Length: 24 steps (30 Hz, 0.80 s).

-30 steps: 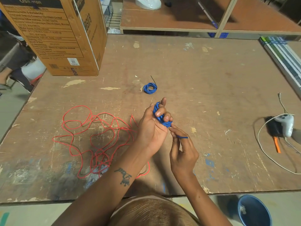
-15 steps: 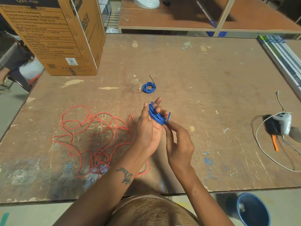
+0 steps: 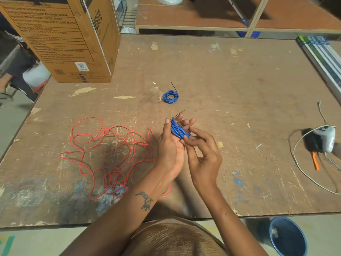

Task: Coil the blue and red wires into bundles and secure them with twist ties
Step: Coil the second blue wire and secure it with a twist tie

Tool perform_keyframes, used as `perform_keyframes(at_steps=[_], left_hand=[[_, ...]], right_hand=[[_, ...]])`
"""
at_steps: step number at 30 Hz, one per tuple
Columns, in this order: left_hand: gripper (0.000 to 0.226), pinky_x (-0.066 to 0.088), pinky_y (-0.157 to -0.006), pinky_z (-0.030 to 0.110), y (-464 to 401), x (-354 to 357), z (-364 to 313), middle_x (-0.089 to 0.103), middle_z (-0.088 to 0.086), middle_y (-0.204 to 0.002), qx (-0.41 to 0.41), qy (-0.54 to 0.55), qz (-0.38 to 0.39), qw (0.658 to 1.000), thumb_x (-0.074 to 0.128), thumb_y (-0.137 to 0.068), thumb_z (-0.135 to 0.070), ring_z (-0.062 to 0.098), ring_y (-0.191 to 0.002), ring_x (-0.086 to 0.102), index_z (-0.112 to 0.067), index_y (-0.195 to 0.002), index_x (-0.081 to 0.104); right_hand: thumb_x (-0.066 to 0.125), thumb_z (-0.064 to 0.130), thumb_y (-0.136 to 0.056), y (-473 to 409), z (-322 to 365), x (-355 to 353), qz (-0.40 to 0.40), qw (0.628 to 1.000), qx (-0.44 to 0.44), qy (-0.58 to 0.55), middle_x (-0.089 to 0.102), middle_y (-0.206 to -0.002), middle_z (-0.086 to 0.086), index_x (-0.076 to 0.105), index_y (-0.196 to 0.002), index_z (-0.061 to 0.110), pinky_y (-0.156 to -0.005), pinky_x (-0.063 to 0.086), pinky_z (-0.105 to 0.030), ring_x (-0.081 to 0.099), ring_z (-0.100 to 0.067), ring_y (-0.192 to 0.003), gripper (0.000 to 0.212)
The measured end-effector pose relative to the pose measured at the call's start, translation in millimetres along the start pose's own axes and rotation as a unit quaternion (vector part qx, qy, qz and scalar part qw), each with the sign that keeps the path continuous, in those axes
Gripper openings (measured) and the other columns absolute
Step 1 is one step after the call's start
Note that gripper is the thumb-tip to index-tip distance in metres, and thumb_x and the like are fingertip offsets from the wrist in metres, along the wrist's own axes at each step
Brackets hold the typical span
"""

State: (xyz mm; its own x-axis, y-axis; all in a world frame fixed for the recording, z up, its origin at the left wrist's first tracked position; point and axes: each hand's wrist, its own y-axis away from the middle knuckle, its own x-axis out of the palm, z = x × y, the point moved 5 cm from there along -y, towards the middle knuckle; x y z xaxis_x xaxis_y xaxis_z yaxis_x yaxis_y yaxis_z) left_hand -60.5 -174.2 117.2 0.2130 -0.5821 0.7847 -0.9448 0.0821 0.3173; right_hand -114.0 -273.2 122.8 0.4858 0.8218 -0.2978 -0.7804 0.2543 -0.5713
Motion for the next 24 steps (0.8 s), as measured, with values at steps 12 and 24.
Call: perform_keyframes(at_steps=[12,24], left_hand=[[0.030,0.061,-0.086,0.038,0,10,-9,0.068,-0.003,-0.082,0.051,-0.107,0.068,0.991,0.050,-0.109,-0.028,0.029,-0.122,0.071,-0.009,-0.133,0.051],[0.040,0.054,-0.084,0.025,-16,-1,-8,0.074,0.017,-0.126,0.002,-0.116,0.119,0.986,0.043,-0.112,-0.016,0.018,-0.112,0.070,0.003,-0.146,0.052]], right_hand=[[0.086,0.013,-0.093,-27,-2,-5,0.084,0.996,0.027,0.002,0.078,-0.106,0.014,0.077,-0.105,0.015,-0.091,0.053,-0.029,0.075,-0.006,-0.102,0.015],[0.083,0.014,-0.095,-24,-17,4,0.090,0.990,0.111,-0.020,0.074,-0.108,0.008,0.075,-0.114,0.019,-0.095,0.057,-0.031,0.073,-0.012,-0.105,0.022]])
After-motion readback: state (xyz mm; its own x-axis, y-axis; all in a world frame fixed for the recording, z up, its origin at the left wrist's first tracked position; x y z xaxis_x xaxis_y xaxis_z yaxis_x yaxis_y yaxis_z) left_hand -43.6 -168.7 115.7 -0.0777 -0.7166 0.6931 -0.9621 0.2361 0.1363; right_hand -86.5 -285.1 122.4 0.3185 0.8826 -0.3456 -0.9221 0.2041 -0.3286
